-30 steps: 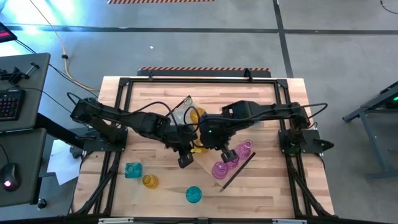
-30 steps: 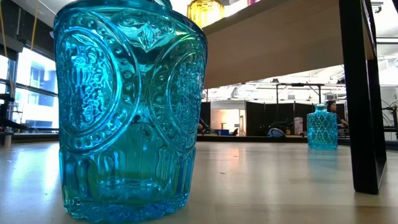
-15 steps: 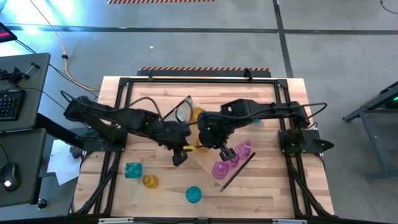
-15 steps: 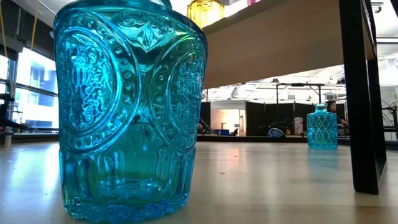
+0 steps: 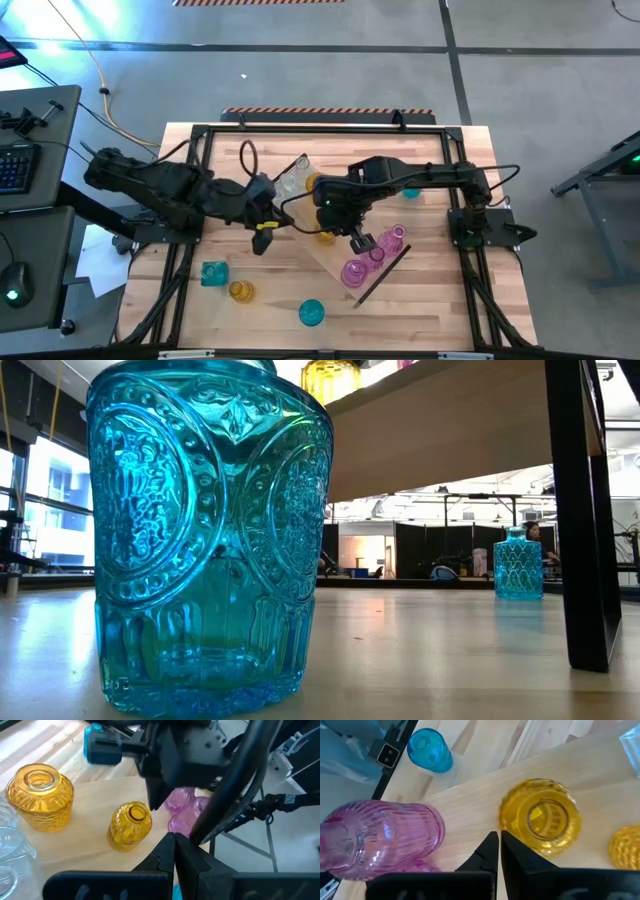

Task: Sort vases onto shelf
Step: Put the top yellow flower vase on the shelf aligned with the other yellow flower vase

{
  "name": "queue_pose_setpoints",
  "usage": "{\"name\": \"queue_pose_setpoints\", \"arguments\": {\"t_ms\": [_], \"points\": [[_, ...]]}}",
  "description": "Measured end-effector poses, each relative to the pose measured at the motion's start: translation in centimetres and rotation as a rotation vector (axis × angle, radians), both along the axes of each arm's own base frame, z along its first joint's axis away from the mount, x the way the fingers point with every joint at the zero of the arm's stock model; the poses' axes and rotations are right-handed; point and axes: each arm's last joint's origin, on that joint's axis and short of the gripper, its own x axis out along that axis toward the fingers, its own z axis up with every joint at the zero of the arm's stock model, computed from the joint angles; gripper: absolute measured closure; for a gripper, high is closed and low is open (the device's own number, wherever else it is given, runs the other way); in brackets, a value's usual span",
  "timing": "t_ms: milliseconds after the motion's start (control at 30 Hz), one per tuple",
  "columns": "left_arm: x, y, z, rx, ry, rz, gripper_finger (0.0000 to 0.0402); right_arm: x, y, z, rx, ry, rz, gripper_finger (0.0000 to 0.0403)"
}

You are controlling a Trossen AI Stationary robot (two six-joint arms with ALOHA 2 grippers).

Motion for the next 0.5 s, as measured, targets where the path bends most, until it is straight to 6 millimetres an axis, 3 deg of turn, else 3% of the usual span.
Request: {"name": "queue_pose_setpoints", "arguments": {"t_ms": [500], "points": [[-0.3, -0.5, 0.1, 0.011, -0.006, -0.012, 0.0401, 1.1, -1.4, -0.3, 0.018, -0.052, -0.015, 0.0403]]}}
